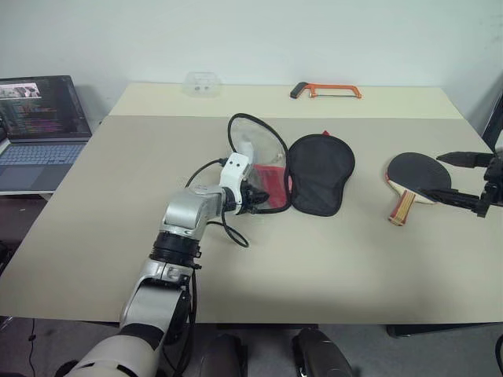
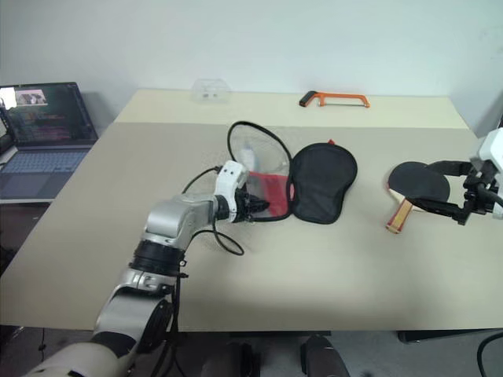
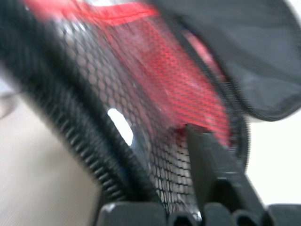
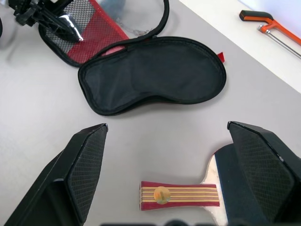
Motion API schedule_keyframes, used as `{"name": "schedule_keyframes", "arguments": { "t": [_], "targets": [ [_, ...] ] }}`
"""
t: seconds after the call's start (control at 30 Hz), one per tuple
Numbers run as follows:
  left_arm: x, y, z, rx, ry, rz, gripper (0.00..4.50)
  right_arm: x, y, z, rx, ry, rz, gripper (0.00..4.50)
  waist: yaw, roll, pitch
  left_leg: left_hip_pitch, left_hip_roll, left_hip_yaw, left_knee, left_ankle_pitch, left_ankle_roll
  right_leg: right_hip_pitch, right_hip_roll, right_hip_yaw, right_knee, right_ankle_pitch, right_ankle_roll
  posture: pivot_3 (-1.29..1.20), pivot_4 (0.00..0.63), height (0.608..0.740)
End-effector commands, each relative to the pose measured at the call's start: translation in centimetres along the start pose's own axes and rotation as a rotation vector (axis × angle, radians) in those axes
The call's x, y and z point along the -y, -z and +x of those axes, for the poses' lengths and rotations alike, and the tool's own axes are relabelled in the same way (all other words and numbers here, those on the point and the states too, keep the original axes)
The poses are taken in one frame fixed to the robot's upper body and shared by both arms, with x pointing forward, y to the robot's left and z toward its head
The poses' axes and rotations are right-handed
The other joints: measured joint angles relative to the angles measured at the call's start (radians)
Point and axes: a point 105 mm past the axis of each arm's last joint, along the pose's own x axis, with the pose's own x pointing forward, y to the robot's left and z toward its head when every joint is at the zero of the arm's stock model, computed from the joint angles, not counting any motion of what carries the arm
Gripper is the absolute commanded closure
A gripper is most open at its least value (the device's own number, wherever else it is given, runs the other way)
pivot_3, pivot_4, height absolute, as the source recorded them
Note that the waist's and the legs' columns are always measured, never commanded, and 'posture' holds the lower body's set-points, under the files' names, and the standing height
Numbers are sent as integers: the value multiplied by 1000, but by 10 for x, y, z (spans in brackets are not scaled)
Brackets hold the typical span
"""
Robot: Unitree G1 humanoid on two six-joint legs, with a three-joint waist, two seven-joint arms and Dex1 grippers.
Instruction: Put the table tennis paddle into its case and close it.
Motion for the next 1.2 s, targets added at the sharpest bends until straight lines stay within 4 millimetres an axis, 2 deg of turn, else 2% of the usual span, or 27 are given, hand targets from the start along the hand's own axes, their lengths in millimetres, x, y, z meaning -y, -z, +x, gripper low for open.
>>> {"name": "schedule_keyframes", "arguments": {
  "t": [0.03,0.1,0.2,0.33,0.4,0.5,0.6,0.7,0.87,0.93,1.1,1.2],
  "targets": [
    [1,-13,-11,56,-62,21,1439,1,-9,-6,16,16,-40,0,0,0,0,0,0,0,0,0,0,0,0,0,0,0,0,0,150,740],
    [5,-14,-14,74,-49,15,790,2,-6,-5,-5,29,-20,0,1,0,0,0,0,0,0,0,0,0,0,0,0,0,0,0,150,740],
    [17,-16,-17,91,6,26,790,8,5,2,-62,92,4,0,1,0,0,0,0,0,0,0,0,0,0,0,0,0,0,0,150,740],
    [29,-23,-36,113,127,100,790,35,27,22,-96,333,218,0,-8,0,0,1,1,1,0,0,0,0,0,1,1,0,0,0,150,740],
    [22,-26,-52,129,147,163,790,43,41,34,-120,458,381,0,-15,0,0,1,1,1,0,1,-1,0,0,1,1,0,0,0,150,740],
    [7,-29,-77,154,174,254,790,39,53,46,-123,563,564,0,-16,0,0,2,3,1,-2,2,-3,0,0,2,2,0,0,0,150,740],
    [4,-27,-100,159,251,399,790,38,59,52,-105,663,681,0,-13,0,0,1,4,1,-2,2,-4,-1,0,1,2,0,-1,0,150,740],
    [3,-30,-116,171,316,476,790,38,74,54,-150,809,748,0,-8,0,0,0,4,2,-1,2,-4,-2,0,0,1,0,-1,0,150,740],
    [-3,-40,-121,188,313,519,790,32,83,63,-168,896,864,0,-2,0,-1,-2,2,2,-1,1,-2,-2,-1,-1,0,0,-1,0,150,740],
    [-4,-39,-121,188,311,519,790,30,96,64,-232,951,902,0,-4,0,-1,-3,1,2,-1,1,-2,-3,-1,-1,0,0,-1,0,150,740],
    [-1,-36,-119,186,320,519,790,24,102,69,-261,992,947,0,-11,0,-1,-7,2,1,-2,1,-2,-7,0,0,0,0,-1,0,150,740],
    [0,-40,-116,202,309,522,790,20,115,76,-308,1021,998,0,-13,0,-1,-6,2,1,-2,1,-2,-7,0,0,0,0,-1,0,150,740]
  ]
}}
